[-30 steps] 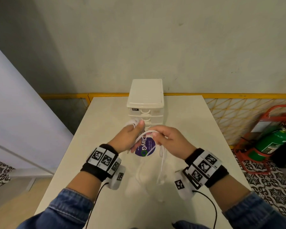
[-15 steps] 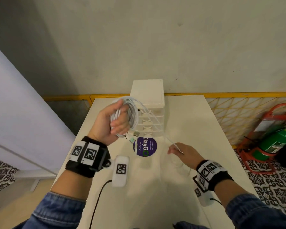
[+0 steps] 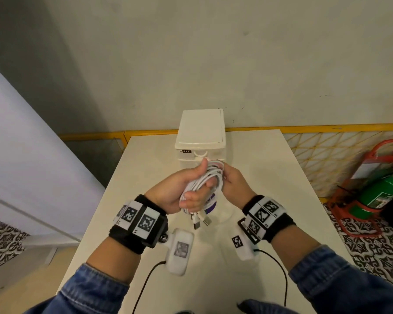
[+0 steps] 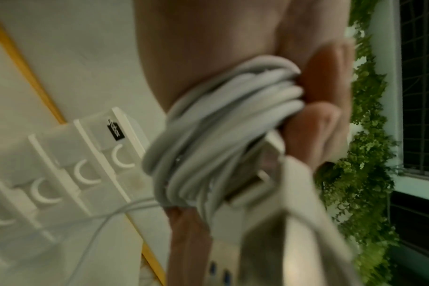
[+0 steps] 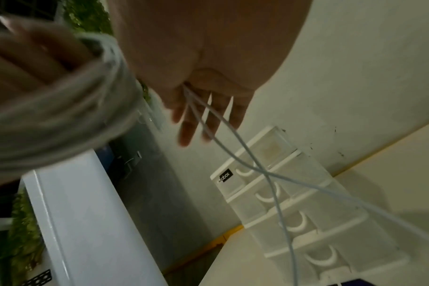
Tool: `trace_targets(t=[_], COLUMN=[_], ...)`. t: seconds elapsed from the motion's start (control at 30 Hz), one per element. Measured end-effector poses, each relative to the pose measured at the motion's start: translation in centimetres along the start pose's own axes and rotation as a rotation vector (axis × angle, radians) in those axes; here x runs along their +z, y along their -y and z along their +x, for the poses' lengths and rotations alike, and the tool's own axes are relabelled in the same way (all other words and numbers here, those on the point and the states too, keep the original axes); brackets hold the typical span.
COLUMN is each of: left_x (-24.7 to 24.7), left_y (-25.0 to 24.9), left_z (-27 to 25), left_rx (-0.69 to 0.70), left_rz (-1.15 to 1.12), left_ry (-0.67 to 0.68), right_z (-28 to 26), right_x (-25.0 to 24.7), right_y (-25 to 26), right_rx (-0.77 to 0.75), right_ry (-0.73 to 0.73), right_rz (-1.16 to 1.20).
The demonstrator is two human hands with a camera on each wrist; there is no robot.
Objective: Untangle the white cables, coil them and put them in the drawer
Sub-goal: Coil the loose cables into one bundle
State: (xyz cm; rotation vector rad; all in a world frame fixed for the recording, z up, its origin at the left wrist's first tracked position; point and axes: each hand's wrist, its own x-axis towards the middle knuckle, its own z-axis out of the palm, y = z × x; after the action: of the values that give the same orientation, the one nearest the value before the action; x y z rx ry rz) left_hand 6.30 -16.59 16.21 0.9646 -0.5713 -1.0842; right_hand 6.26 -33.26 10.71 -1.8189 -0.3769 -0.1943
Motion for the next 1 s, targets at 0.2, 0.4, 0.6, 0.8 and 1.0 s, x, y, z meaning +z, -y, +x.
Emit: trace_targets(t=[0.2, 0.4, 0.6, 0.8, 1.0], left_x=[-0.6, -0.7, -1.5, -4.1, -3.8], left_y=[-0.5, -3.1, -1.8, 0.4, 2.8], left_z=[0.3, 0.8, 0.6, -0.7, -1.0], left_rx=[0.330, 0.848, 0.838, 0.498, -0.020], left_rz=[-0.386, -0.355, 0.040, 0.947, 0.890], left_ry=[0.065, -0.484, -1.015, -1.101, -0.632], right_z=[-0.8, -4.0, -5.3, -5.3, -2.0], right_x=[2.3, 3.9, 3.9, 2.4, -0.4], right_y=[-1.4, -3.5, -2.6, -1.0, 3.1], right_rx=[0.154, 0.177, 0.211, -0.022, -0.228], right_ry=[0.123, 0.317, 0.377, 0.335, 0.149], right_rz=[-0.133, -0.279, -0.332, -0.454, -0.498])
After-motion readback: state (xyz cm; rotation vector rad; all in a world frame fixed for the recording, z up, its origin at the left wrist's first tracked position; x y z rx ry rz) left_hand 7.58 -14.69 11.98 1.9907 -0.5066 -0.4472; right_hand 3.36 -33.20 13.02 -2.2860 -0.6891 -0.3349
